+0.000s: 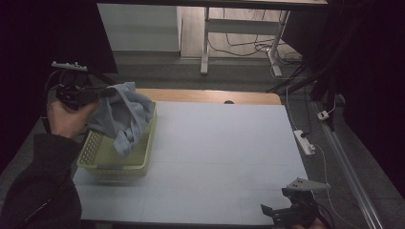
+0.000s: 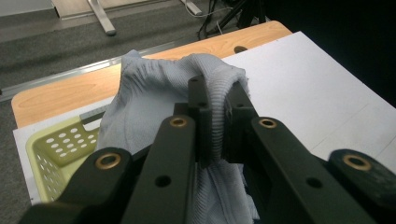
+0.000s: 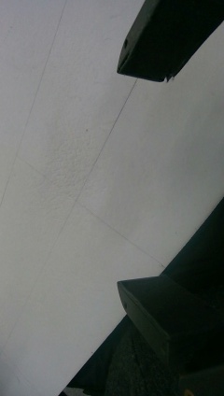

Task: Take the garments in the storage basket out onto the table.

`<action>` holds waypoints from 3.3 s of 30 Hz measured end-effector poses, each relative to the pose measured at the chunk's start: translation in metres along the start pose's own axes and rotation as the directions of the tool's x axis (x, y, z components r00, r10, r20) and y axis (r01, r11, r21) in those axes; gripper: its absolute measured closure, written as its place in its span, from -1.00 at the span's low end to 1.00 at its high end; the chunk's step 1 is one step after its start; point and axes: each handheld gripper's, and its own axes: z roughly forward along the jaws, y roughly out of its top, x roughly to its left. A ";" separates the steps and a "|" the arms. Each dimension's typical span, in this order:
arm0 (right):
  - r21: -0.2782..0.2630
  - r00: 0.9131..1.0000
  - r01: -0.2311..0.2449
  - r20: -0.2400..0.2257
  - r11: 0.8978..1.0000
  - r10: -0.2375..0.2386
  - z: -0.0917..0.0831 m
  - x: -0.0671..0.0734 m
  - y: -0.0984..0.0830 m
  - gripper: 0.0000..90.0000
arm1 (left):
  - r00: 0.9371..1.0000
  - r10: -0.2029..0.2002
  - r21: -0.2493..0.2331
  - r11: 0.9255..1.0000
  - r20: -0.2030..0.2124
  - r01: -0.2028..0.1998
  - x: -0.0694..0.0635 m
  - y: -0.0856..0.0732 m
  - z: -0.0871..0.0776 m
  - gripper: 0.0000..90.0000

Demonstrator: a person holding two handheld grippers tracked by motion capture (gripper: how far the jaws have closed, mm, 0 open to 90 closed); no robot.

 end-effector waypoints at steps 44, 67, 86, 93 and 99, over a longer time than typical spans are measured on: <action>0.002 1.000 0.006 -0.004 1.000 -0.005 0.000 0.001 0.000 -1.00 | 0.980 0.118 -0.012 0.993 0.157 -0.118 -0.068 0.045 0.052 0.87; 0.004 1.000 0.013 -0.009 1.000 -0.013 0.000 0.001 -0.001 -1.00 | 0.956 0.188 0.001 0.981 0.224 -0.193 -0.108 0.060 0.100 0.87; 0.008 1.000 0.011 -0.012 1.000 -0.011 0.000 0.001 -0.001 -1.00 | 0.938 0.215 0.006 0.974 0.271 -0.225 -0.135 0.068 0.133 0.87; 0.009 1.000 0.013 -0.013 1.000 -0.013 0.000 0.001 -0.001 -1.00 | 0.934 0.219 0.010 0.973 0.282 -0.231 -0.142 0.070 0.143 0.87; 0.010 1.000 0.013 -0.017 1.000 -0.012 0.000 0.001 -0.001 -1.00 | 0.931 0.221 0.008 0.972 0.292 -0.234 -0.148 0.070 0.151 0.87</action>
